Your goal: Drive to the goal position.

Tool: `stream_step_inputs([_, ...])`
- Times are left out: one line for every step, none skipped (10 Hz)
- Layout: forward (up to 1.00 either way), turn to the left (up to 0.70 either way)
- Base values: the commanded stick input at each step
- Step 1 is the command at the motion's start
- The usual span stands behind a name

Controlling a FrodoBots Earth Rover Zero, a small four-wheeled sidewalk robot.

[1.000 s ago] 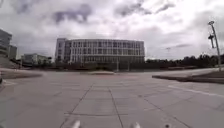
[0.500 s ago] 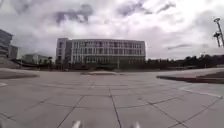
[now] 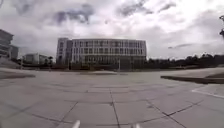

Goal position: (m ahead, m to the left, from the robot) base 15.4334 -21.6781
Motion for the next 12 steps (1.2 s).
stream_step_inputs([1.00, 0.00])
stream_step_inputs([1.00, 0.00])
stream_step_inputs([1.00, 0.00])
stream_step_inputs([1.00, 0.00])
stream_step_inputs([1.00, 0.00])
stream_step_inputs([1.00, 0.00])
stream_step_inputs([1.00, 0.00])
stream_step_inputs([1.00, 0.00])
stream_step_inputs([1.00, 0.00])
stream_step_inputs([1.00, 0.00])
stream_step_inputs([1.00, 0.00])
stream_step_inputs([1.00, 0.00])
